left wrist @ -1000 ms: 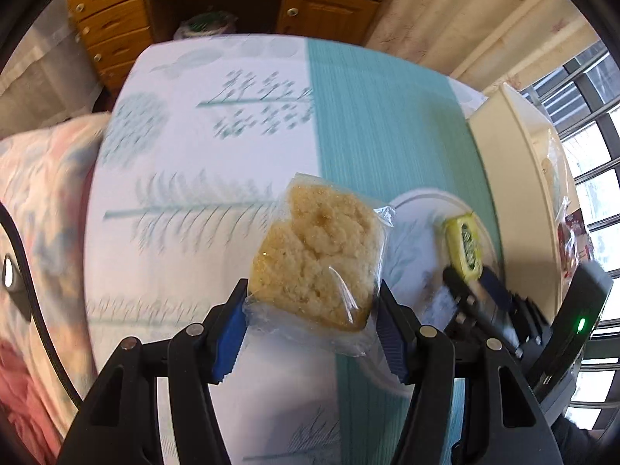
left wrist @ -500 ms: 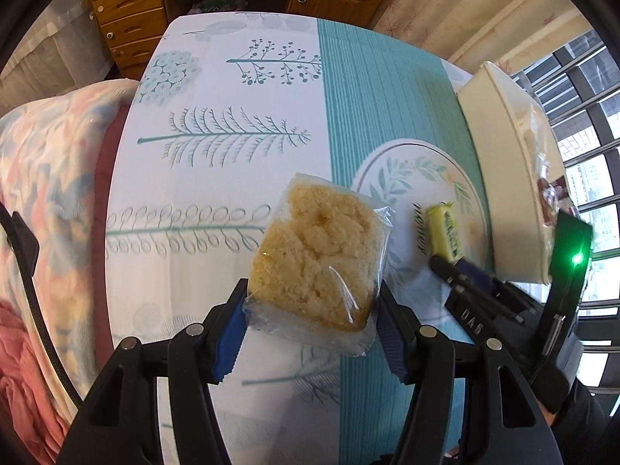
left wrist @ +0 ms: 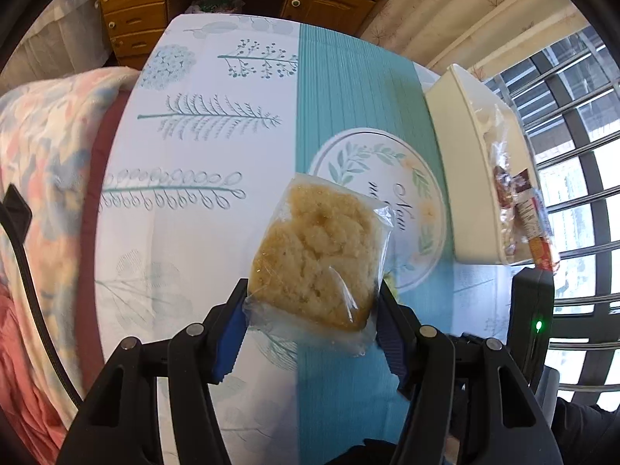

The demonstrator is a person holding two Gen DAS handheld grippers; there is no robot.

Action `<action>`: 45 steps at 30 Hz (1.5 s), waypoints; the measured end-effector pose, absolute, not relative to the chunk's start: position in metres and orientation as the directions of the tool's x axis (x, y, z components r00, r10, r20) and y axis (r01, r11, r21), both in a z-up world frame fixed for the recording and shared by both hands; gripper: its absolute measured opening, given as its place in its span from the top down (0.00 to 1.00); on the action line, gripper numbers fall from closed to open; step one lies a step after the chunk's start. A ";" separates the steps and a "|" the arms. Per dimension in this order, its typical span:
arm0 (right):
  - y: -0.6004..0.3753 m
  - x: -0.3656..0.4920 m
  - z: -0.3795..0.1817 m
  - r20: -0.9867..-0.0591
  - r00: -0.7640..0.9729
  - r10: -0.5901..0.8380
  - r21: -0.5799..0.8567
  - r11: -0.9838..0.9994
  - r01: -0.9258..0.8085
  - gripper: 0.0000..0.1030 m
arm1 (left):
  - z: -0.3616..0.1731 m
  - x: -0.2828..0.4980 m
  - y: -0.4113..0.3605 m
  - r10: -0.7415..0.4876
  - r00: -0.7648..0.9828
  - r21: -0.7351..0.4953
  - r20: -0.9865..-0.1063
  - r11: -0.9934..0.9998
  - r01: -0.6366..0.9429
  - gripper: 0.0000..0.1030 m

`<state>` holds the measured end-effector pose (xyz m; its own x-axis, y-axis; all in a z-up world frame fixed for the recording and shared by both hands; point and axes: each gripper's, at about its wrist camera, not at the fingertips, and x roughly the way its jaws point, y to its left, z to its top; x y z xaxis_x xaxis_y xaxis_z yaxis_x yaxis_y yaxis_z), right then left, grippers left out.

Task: Organize snacks
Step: 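Grasp the clear cracker bag with the left tool while the right tool grasps the yellow-green packet, then lift the cracker bag and yellow-green packet and carry them over the tray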

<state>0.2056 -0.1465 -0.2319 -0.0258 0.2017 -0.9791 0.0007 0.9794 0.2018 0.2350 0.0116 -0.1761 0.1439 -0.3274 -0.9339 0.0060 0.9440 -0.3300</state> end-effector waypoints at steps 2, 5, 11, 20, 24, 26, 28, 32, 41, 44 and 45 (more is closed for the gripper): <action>-0.147 0.201 -0.224 -0.973 -0.053 0.226 0.228 0.973 -0.035 0.71 | -0.170 0.229 0.007 -0.338 0.155 -0.343 -0.928 0.939 -0.007 0.42; -0.151 0.195 -0.210 -0.966 -0.072 0.249 0.255 0.961 -0.103 0.71 | -0.162 0.222 -0.003 -0.348 0.173 -0.357 -0.921 0.934 -0.025 0.42; -0.171 0.190 -0.170 -0.956 -0.065 0.285 0.293 0.924 -0.245 0.71 | -0.142 0.208 -0.035 -0.356 0.202 -0.374 -0.912 0.926 -0.058 0.42; -0.228 0.196 -0.118 -0.952 0.047 0.301 0.263 0.888 -0.376 0.71 | -0.100 0.193 -0.098 -0.367 0.322 -0.404 -0.873 0.913 -0.052 0.42; -0.255 0.203 -0.103 -0.950 0.094 0.296 0.237 0.887 -0.397 0.71 | -0.088 0.193 -0.127 -0.378 0.375 -0.423 -0.846 0.905 -0.041 0.42; -0.270 0.206 -0.097 -0.949 0.117 0.294 0.225 0.887 -0.404 0.71 | -0.084 0.194 -0.142 -0.378 0.394 -0.426 -0.838 0.904 -0.038 0.42; -0.283 0.209 -0.093 -0.947 0.132 0.293 0.217 0.886 -0.409 0.71 | -0.083 0.198 -0.156 -0.378 0.403 -0.428 -0.833 0.903 -0.038 0.42; -0.312 0.221 -0.089 -0.942 0.155 0.297 0.218 0.895 -0.389 0.71 | -0.081 0.206 -0.181 -0.377 0.425 -0.433 -0.823 0.900 -0.041 0.42; -0.357 0.254 -0.094 -0.934 0.192 0.302 0.227 0.915 -0.334 0.71 | -0.086 0.238 -0.238 -0.359 0.413 -0.399 -0.837 0.917 -0.010 0.42; -0.367 0.270 -0.100 -0.930 0.191 0.313 0.244 0.917 -0.316 0.71 | -0.089 0.252 -0.251 -0.345 0.401 -0.377 -0.848 0.926 -0.001 0.42; -0.369 0.274 -0.102 -0.929 0.189 0.319 0.251 0.916 -0.313 0.71 | -0.091 0.256 -0.255 -0.340 0.400 -0.370 -0.851 0.929 0.002 0.42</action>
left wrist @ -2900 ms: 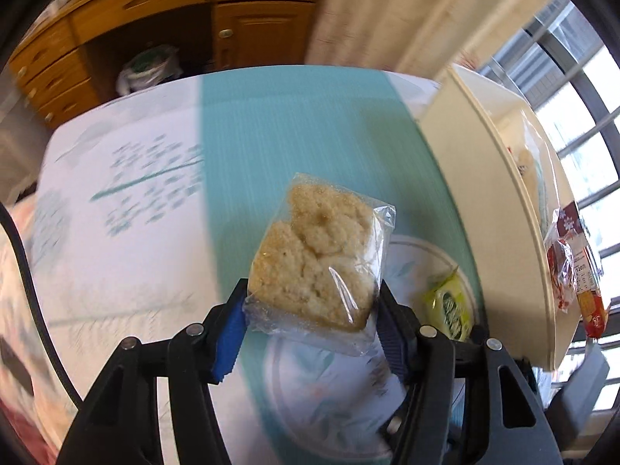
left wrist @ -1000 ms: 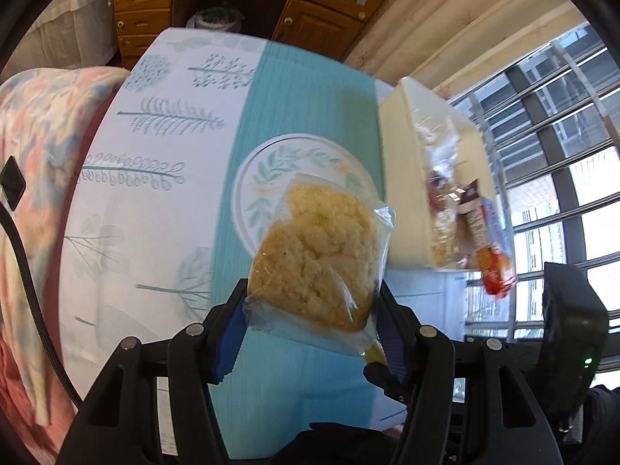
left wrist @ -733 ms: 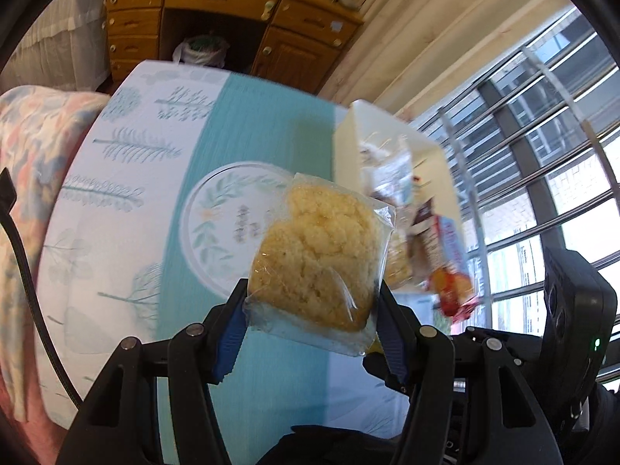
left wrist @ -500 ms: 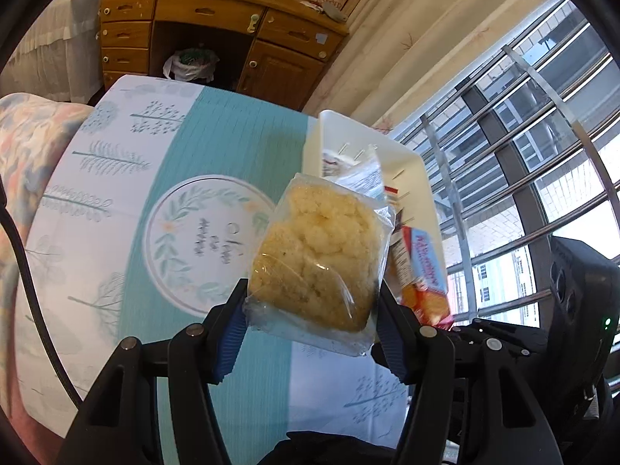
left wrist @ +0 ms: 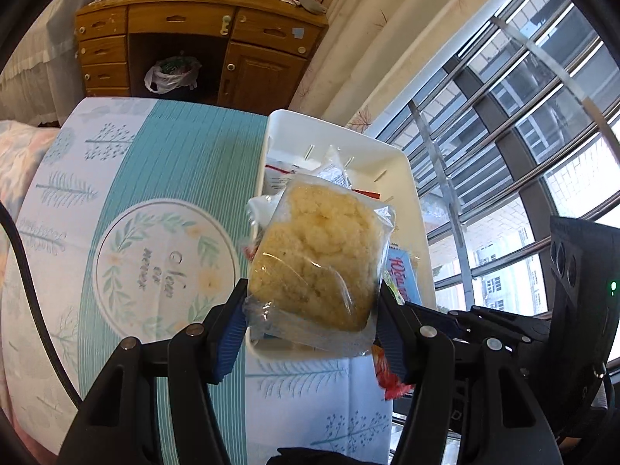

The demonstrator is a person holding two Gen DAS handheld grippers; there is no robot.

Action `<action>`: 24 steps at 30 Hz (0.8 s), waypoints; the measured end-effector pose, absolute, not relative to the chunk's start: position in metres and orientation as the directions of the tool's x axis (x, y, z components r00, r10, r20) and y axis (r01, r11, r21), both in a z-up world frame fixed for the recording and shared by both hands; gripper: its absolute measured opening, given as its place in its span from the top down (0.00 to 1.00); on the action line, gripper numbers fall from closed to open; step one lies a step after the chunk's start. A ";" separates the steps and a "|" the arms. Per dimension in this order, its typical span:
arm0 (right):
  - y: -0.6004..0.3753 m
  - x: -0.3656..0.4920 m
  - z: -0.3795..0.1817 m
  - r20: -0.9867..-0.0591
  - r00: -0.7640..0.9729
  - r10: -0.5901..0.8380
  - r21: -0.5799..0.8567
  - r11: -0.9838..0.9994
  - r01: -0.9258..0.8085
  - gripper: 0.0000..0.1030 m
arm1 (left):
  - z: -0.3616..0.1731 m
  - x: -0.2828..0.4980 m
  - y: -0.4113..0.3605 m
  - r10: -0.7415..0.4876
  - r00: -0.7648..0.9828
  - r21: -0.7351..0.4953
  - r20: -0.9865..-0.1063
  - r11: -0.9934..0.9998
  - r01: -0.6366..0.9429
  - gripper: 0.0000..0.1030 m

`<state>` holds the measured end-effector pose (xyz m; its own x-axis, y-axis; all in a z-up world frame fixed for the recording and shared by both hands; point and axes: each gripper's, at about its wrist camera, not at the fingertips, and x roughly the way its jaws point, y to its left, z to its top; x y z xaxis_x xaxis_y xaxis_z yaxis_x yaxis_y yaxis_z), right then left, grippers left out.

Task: Organize snacks
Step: 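Lift the cracker bag and yellow-green packet and carry them over the tray, then lower both held snacks into the tray and open both tools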

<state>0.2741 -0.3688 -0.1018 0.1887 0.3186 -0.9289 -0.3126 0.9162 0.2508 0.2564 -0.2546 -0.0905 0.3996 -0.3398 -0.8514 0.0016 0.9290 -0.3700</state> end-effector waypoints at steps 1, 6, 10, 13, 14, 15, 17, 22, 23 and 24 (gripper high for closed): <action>-0.372 0.280 -0.105 -0.927 0.187 0.327 0.260 0.915 -0.310 0.71 | -0.092 0.261 -0.258 -0.333 0.398 -0.362 -0.855 0.932 0.004 0.42; -0.383 0.302 -0.117 -0.914 0.190 0.359 0.300 0.913 -0.277 0.70 | -0.102 0.286 -0.272 -0.313 0.375 -0.329 -0.873 0.944 0.021 0.42; -0.389 0.316 -0.127 -0.907 0.180 0.381 0.334 0.910 -0.245 0.69 | -0.109 0.302 -0.281 -0.311 0.355 -0.318 -0.882 0.947 0.039 0.41; -0.394 0.319 -0.132 -0.901 0.166 0.402 0.364 0.906 -0.217 0.67 | -0.111 0.308 -0.283 -0.323 0.341 -0.325 -0.883 0.944 0.054 0.32; -0.394 0.320 -0.133 -0.901 0.162 0.404 0.368 0.905 -0.213 0.65 | -0.111 0.308 -0.283 -0.320 0.341 -0.321 -0.884 0.946 0.055 0.29; -0.395 0.319 -0.135 -0.899 0.156 0.410 0.376 0.903 -0.208 0.64 | -0.110 0.308 -0.283 -0.319 0.343 -0.321 -0.884 0.946 0.054 0.24; -0.395 0.319 -0.136 -0.896 0.146 0.419 0.389 0.900 -0.198 0.63 | -0.110 0.305 -0.279 -0.326 0.338 -0.332 -0.883 0.942 0.043 0.22; -0.387 0.312 -0.136 -0.889 0.134 0.437 0.411 0.893 -0.185 0.41 | -0.105 0.289 -0.260 -0.340 0.345 -0.369 -0.875 0.929 -0.022 0.20; -0.384 0.310 -0.135 -0.889 0.135 0.437 0.410 0.893 -0.186 0.39 | -0.103 0.285 -0.255 -0.334 0.348 -0.368 -0.876 0.929 -0.036 0.20; -0.380 0.307 -0.134 -0.890 0.137 0.436 0.409 0.893 -0.188 0.38 | -0.100 0.280 -0.249 -0.326 0.350 -0.365 -0.878 0.930 -0.048 0.20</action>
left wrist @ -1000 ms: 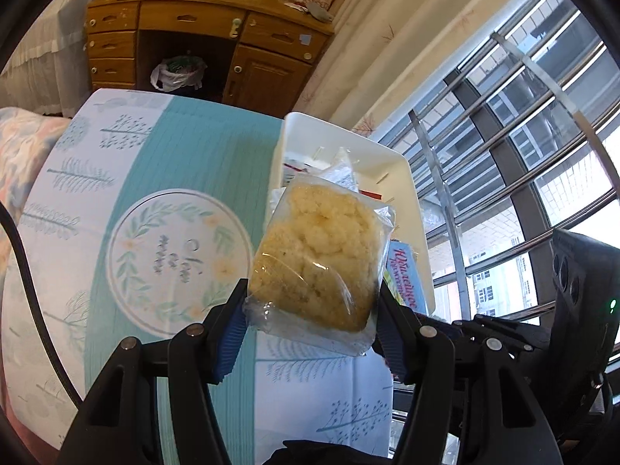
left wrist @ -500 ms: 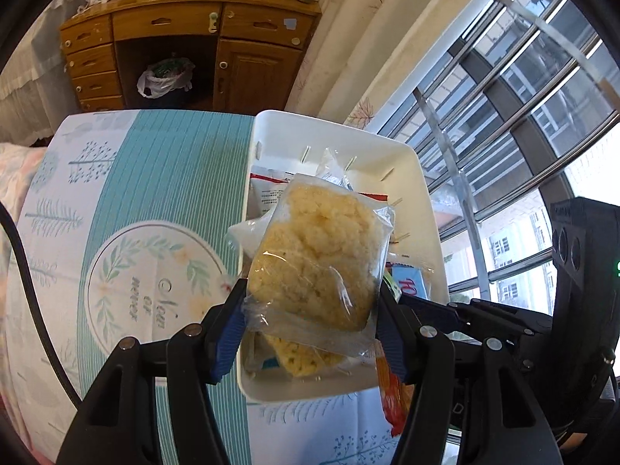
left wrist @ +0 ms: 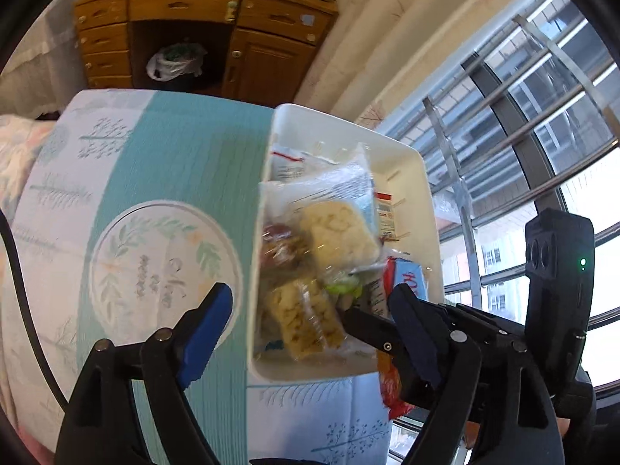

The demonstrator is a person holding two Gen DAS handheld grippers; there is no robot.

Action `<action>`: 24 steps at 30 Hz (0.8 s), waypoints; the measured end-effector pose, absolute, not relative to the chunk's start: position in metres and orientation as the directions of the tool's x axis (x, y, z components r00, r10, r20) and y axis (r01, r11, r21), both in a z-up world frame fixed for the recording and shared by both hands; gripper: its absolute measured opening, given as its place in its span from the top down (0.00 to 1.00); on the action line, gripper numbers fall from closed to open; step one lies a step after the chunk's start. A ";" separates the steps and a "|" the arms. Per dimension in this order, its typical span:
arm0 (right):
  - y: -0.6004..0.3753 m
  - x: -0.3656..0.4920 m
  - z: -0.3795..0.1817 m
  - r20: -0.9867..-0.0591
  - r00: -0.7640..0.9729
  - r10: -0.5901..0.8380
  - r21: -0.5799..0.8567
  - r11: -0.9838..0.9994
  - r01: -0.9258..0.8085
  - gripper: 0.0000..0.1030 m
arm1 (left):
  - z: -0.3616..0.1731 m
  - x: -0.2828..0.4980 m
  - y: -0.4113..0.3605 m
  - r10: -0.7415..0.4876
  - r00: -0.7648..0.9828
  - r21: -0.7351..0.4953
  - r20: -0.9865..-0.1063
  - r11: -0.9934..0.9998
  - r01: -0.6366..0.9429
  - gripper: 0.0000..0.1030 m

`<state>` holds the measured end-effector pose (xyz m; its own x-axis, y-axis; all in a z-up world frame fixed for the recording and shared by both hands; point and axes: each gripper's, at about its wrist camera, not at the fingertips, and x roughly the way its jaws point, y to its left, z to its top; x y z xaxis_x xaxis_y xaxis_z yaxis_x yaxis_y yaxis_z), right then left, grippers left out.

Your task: Organize snacks

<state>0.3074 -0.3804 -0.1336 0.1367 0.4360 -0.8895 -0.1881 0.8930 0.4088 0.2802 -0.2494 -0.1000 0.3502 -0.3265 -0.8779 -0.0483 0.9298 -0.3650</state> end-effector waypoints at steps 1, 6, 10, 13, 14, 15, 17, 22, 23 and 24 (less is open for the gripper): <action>-0.375 0.303 -0.131 -0.888 0.139 0.438 0.411 0.892 -0.190 0.37 | -0.097 0.275 -0.244 -0.321 0.353 -0.363 -0.879 0.930 -0.057 0.19; -0.352 0.285 -0.123 -0.883 0.151 0.444 0.417 0.891 -0.179 0.35 | -0.081 0.250 -0.214 -0.302 0.378 -0.352 -0.875 0.933 -0.070 0.19; -0.332 0.266 -0.117 -0.887 0.165 0.431 0.405 0.899 -0.167 0.25 | -0.073 0.229 -0.185 -0.298 0.392 -0.355 -0.870 0.931 -0.081 0.19; -0.311 0.247 -0.111 -0.892 0.188 0.411 0.390 0.910 -0.139 0.24 | -0.069 0.212 -0.163 -0.285 0.385 -0.333 -0.878 0.941 -0.062 0.18; -0.303 0.240 -0.109 -0.897 0.193 0.398 0.378 0.916 -0.135 0.24 | -0.068 0.205 -0.154 -0.289 0.383 -0.335 -0.877 0.941 -0.056 0.18; -0.297 0.234 -0.108 -0.900 0.201 0.387 0.368 0.921 -0.126 0.24 | -0.068 0.200 -0.146 -0.297 0.380 -0.339 -0.876 0.940 -0.048 0.18; -0.281 0.218 -0.104 -0.903 0.215 0.372 0.359 0.928 -0.097 0.24 | -0.066 0.190 -0.129 -0.308 0.372 -0.341 -0.875 0.940 -0.024 0.18; -0.248 0.178 -0.098 -0.911 0.277 0.304 0.311 0.950 -0.018 0.23 | -0.065 0.162 -0.086 -0.280 0.362 -0.292 -0.889 0.956 0.022 0.18; -0.241 0.168 -0.096 -0.911 0.290 0.294 0.304 0.953 -0.010 0.23 | -0.070 0.158 -0.078 -0.251 0.347 -0.262 -0.904 0.965 0.016 0.18; -0.236 0.163 -0.095 -0.910 0.295 0.291 0.303 0.953 -0.006 0.23 | -0.075 0.153 -0.071 -0.214 0.326 -0.226 -0.921 0.974 0.002 0.18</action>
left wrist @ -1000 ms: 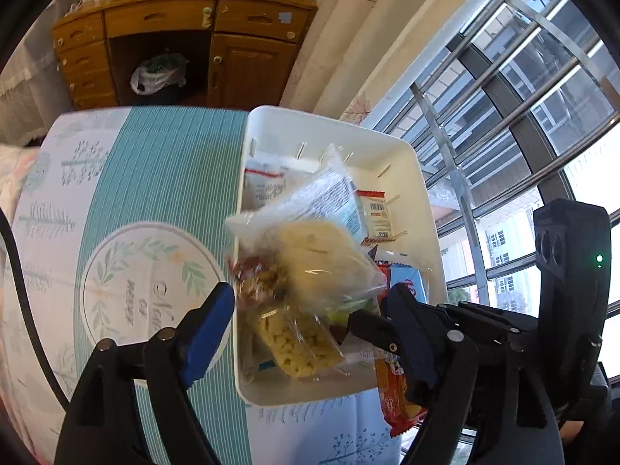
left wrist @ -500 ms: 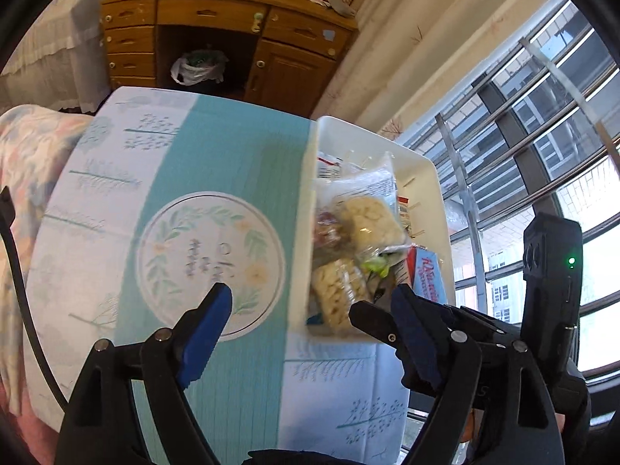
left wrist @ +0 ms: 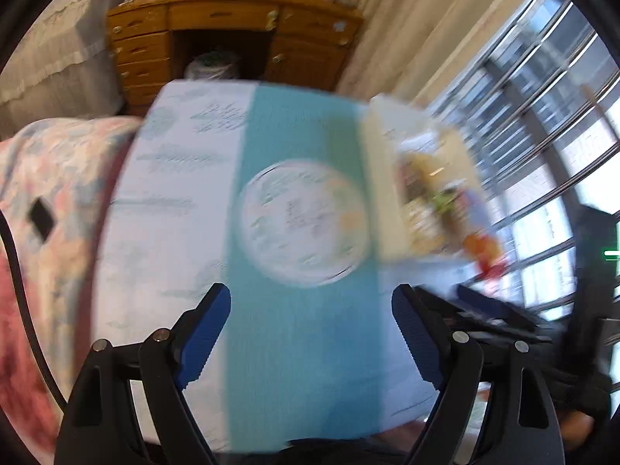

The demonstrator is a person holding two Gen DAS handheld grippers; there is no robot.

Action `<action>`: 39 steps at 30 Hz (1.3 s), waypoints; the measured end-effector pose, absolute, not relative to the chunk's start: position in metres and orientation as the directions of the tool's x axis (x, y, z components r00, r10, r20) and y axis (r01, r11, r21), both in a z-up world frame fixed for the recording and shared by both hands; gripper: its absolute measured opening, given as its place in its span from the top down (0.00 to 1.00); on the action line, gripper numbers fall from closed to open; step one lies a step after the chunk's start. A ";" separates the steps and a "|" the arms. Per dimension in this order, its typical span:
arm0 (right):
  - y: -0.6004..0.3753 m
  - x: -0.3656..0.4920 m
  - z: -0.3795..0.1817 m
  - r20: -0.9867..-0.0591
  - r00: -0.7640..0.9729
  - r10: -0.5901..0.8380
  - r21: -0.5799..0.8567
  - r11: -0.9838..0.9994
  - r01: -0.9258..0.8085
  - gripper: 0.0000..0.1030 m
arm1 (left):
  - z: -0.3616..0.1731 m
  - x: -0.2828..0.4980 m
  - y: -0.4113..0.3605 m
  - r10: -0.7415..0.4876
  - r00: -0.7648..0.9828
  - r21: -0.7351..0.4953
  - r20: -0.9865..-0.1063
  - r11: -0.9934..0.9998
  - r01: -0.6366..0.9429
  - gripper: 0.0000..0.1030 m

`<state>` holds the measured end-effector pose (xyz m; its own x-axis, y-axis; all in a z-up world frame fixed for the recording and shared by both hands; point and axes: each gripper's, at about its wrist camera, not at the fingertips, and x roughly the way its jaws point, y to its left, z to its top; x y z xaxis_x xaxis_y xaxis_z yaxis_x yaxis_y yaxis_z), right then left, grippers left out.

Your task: Organize snacks

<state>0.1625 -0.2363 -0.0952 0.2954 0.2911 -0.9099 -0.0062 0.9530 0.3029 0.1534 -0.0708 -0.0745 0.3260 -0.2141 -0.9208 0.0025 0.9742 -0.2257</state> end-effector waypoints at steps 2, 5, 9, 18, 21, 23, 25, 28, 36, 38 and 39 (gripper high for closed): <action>-0.223 0.145 -0.094 -0.919 0.303 0.253 0.265 0.964 0.000 0.22 | -0.084 0.142 -0.051 -0.189 0.298 -0.206 -0.936 0.978 -0.027 0.18; -0.210 0.122 -0.094 -0.919 0.297 0.257 0.270 0.963 0.001 0.19 | -0.095 0.124 -0.032 -0.180 0.264 -0.197 -0.948 0.980 -0.039 0.18; -0.199 0.096 -0.087 -0.925 0.306 0.226 0.232 0.973 -0.017 0.18 | -0.094 0.100 -0.023 -0.173 0.260 -0.189 -0.950 0.981 -0.041 0.18; -0.208 0.059 -0.043 -0.915 0.348 0.205 0.204 0.978 -0.038 0.11 | -0.037 0.075 -0.045 -0.158 0.366 -0.153 -0.917 0.987 0.041 0.04; -0.214 0.047 -0.027 -0.911 0.358 0.205 0.201 0.978 -0.049 0.09 | -0.017 0.068 -0.056 -0.160 0.401 -0.146 -0.902 0.987 0.065 0.01; -0.217 0.041 -0.017 -0.907 0.367 0.206 0.199 0.978 -0.058 0.09 | -0.008 0.063 -0.065 -0.152 0.412 -0.128 -0.898 0.988 0.084 0.01; -0.219 0.036 -0.009 -0.904 0.375 0.206 0.197 0.978 -0.064 0.08 | -0.002 0.057 -0.071 -0.136 0.423 -0.116 -0.896 0.991 0.073 0.01; -0.225 0.028 0.001 -0.895 0.405 0.188 0.183 0.982 -0.052 0.07 | 0.007 0.045 -0.081 -0.084 0.463 -0.067 -0.883 0.996 0.053 0.01; -0.239 0.015 0.008 -0.869 0.467 0.163 0.166 0.985 -0.035 0.06 | 0.016 0.028 -0.093 -0.048 0.502 -0.050 -0.864 0.999 0.009 0.01; -0.243 0.013 0.005 -0.865 0.475 0.161 0.166 0.986 -0.032 0.05 | 0.013 0.027 -0.097 -0.039 0.496 -0.042 -0.867 0.999 0.005 0.01; -0.244 0.013 0.004 -0.863 0.477 0.165 0.171 0.985 -0.031 0.05 | 0.012 0.027 -0.098 -0.038 0.495 -0.043 -0.868 0.999 0.001 0.01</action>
<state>0.0130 -0.2442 0.0041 0.4773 0.1647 -0.8632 -0.0310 0.9848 0.1708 0.0266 -0.0981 0.0122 0.4955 -0.0379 -0.8678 0.0008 0.9991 -0.0432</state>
